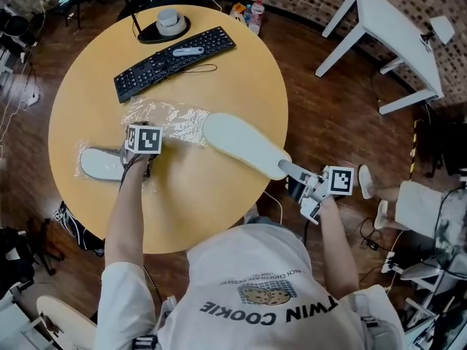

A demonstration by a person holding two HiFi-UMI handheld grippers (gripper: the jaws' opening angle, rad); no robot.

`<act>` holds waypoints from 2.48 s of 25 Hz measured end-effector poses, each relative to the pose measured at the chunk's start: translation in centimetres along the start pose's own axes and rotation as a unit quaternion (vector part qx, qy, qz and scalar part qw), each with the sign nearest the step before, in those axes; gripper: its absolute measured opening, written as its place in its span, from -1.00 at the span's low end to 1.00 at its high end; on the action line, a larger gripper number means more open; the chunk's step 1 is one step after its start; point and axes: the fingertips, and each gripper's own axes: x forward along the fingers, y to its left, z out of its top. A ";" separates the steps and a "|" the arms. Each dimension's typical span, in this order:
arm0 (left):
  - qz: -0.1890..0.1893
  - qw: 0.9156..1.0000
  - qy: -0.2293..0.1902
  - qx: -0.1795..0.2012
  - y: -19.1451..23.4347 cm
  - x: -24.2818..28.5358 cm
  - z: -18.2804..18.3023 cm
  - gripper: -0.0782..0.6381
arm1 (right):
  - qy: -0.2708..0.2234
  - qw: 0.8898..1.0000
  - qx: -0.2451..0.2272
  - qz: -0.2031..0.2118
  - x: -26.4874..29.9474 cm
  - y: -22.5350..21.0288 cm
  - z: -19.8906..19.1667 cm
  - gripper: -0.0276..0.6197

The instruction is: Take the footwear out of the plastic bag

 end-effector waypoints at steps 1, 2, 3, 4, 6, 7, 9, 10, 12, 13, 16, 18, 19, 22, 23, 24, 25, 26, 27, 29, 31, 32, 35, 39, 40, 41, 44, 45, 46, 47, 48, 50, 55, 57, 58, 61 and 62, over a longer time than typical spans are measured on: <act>0.000 1.000 0.000 0.000 0.0 0.0 0.0 -0.80 | -0.002 1.000 0.001 0.004 -0.3 0.2 0.0 -0.70; 0.001 1.000 0.000 0.000 0.1 0.0 0.0 -0.80 | -0.004 1.000 0.001 0.007 -0.6 0.5 0.0 -0.70; 0.001 1.000 -0.001 -0.001 0.1 0.0 0.0 -0.80 | -0.005 1.000 -0.001 0.011 -0.8 0.8 0.0 -0.70; 0.000 1.000 -0.001 -0.002 0.1 0.0 0.0 -0.80 | -0.006 1.000 -0.002 0.016 -1.0 1.1 0.1 -0.70; -0.002 1.000 -0.002 -0.006 0.1 -0.1 0.0 -0.80 | -0.009 1.000 -0.003 0.029 -1.4 1.8 0.3 -0.70; -0.003 1.000 -0.002 -0.009 0.2 -0.1 0.0 -0.80 | -0.011 0.999 -0.003 0.035 -1.6 2.2 0.5 -0.70; -0.005 1.000 -0.004 -0.012 0.2 -0.2 0.1 -0.80 | -0.012 0.999 -0.004 0.041 -1.6 2.7 0.8 -0.70; -0.005 1.000 -0.005 -0.013 0.3 -0.2 0.1 -0.80 | -0.010 0.999 -0.005 0.042 -1.5 2.9 0.8 -0.70; -0.006 1.000 -0.007 -0.016 0.3 -0.1 0.1 -0.80 | -0.003 0.999 -0.009 0.044 -0.7 3.0 0.9 -0.70; -0.007 1.000 -0.007 -0.018 0.3 -0.1 0.1 -0.80 | 0.002 0.999 -0.011 0.046 -0.1 3.0 1.0 -0.70; -0.008 1.000 -0.008 -0.026 0.3 -0.1 0.0 -0.80 | 0.020 0.998 -0.013 0.055 2.4 3.0 1.5 -0.70; -0.012 0.999 -0.009 -0.030 0.3 0.0 0.0 -0.80 | 0.033 0.997 -0.017 0.064 4.3 3.3 1.7 -0.70; -0.013 0.999 -0.010 -0.033 0.4 0.0 0.0 -0.80 | 0.039 0.997 -0.019 0.068 5.3 3.4 1.7 -0.70; -0.016 0.999 -0.017 -0.048 0.6 0.0 0.0 -0.80 | 0.052 0.996 -0.019 0.070 8.2 3.4 1.7 -0.70; -0.017 0.998 -0.019 -0.053 0.6 0.1 -0.1 -0.80 | 0.054 0.996 -0.015 0.070 9.1 3.3 1.8 -0.70; -0.019 0.998 -0.020 -0.057 0.7 0.1 -0.1 -0.80 | 0.056 0.996 -0.010 0.071 10.0 3.2 1.8 -0.70; -0.020 0.998 -0.020 -0.059 0.7 0.0 -0.1 -0.80 | 0.060 0.996 -0.006 0.072 10.8 3.2 1.8 -0.70; -0.022 0.998 -0.020 -0.061 0.7 0.0 -0.2 -0.80 | 0.065 0.995 -0.003 0.073 11.6 3.2 1.8 -0.70; -0.022 0.998 -0.021 -0.063 0.7 -0.1 -0.2 -0.80 | 0.070 0.995 -0.001 0.074 12.3 3.2 1.8 -0.70; -0.022 0.997 -0.024 -0.066 0.7 -0.2 -0.1 -0.80 | 0.081 0.994 -0.002 0.074 13.7 3.1 1.9 -0.70; -0.021 0.997 -0.028 -0.069 0.8 -0.1 0.0 -0.80 | 0.089 0.993 -0.002 0.073 15.1 2.9 2.0 -0.70; -0.021 0.997 -0.029 -0.069 0.8 0.0 -0.1 -0.80 | 0.092 0.993 0.000 0.073 15.7 2.8 2.1 -0.70; -0.026 0.997 -0.031 -0.073 0.8 0.2 -0.2 -0.80 | 0.097 0.992 0.009 0.075 17.4 2.4 2.3 -0.70; -0.024 0.996 -0.039 -0.078 1.0 0.2 -0.2 -0.80 | 0.101 0.992 0.022 0.078 19.9 1.6 3.0 -0.70; -0.024 0.996 -0.039 -0.078 1.1 0.3 -0.2 -0.80 | 0.101 0.991 0.025 0.079 20.7 1.5 3.1 -0.70; -0.025 0.996 -0.038 -0.078 1.1 0.4 -0.2 -0.80 | 0.102 0.991 0.028 0.080 21.5 1.3 3.2 -0.70; -0.025 0.996 -0.041 -0.079 1.2 0.7 -0.1 -0.80 | 0.107 0.990 0.028 0.084 23.8 1.1 3.4 -0.70; -0.024 0.996 -0.042 -0.078 1.2 0.7 -0.1 -0.80 | 0.109 0.990 0.027 0.085 24.5 1.1 3.4 -0.70; -0.023 0.996 -0.043 -0.076 1.2 0.8 -0.2 -0.80 | 0.111 0.990 0.026 0.085 25.0 1.1 3.4 -0.70; -0.022 0.996 -0.044 -0.075 1.2 0.8 -0.2 -0.80 | 0.113 0.990 0.025 0.084 25.5 1.0 3.3 -0.70; -0.021 0.996 -0.045 -0.073 1.3 0.8 -0.3 -0.80 | 0.115 0.990 0.026 0.081 25.9 0.8 3.2 -0.70; -0.023 0.996 -0.049 -0.064 1.3 0.7 -0.3 -0.80 | 0.119 0.990 0.027 0.075 26.4 0.6 3.0 -0.70; -0.037 0.998 -0.041 -0.040 1.1 0.5 -0.9 -0.78 | 0.124 0.990 0.027 0.055 26.5 0.0 2.5 -0.70; -0.035 0.998 -0.036 -0.028 0.8 0.1 -1.2 -0.78 | 0.126 0.991 0.028 0.047 26.4 -0.2 2.3 -0.70; -0.034 0.998 -0.038 -0.026 0.7 -0.2 -1.3 -0.78 | 0.127 0.991 0.027 0.043 26.4 -0.2 2.2 -0.70; -0.029 0.998 -0.055 -0.032 0.8 -1.6 -1.3 -0.78 | 0.128 0.991 0.025 0.028 26.4 -0.3 1.8 -0.69; -0.028 0.997 -0.063 -0.036 0.8 -2.1 -1.2 -0.78 | 0.128 0.991 0.021 0.015 26.3 -0.5 1.7 -0.69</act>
